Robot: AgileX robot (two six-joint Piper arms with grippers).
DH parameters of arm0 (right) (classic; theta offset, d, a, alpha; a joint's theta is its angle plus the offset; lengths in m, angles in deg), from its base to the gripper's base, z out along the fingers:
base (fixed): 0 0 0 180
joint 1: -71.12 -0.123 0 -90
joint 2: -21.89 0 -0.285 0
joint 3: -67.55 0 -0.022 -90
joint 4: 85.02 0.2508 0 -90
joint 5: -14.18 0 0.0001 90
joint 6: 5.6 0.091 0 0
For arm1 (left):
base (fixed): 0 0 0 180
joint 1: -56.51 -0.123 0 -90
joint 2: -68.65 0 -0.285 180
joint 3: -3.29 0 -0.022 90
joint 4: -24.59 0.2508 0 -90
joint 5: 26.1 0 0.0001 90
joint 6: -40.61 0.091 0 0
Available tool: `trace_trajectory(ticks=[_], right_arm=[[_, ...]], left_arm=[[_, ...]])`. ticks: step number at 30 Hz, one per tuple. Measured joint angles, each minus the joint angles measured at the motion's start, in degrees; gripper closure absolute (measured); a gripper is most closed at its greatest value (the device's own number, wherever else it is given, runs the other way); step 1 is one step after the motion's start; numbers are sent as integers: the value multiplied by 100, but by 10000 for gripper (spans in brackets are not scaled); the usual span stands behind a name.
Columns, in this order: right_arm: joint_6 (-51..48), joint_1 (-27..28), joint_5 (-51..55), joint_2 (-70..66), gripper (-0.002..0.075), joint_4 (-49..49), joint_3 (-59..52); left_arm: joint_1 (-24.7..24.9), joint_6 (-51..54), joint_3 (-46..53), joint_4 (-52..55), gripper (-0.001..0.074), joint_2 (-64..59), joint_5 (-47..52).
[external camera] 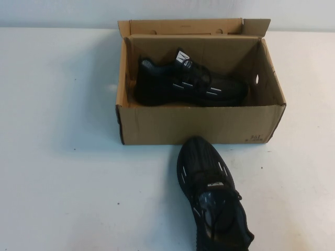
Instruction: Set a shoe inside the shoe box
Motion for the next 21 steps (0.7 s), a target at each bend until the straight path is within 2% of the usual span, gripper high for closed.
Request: trace_trajectory(ticks=[6, 15, 21], right_arm=[[0, 0, -786, 0, 742, 0, 0], [0, 0, -3654, 0, 742, 0, 0], [0, 0, -4369, 0, 742, -10, 0]], left_arm=[[0, 0, 0, 0, 738, 0, -571], [0, 0, 0, 11, 739, 0, -3193], [0, 0, 0, 23, 739, 0, -3507]])
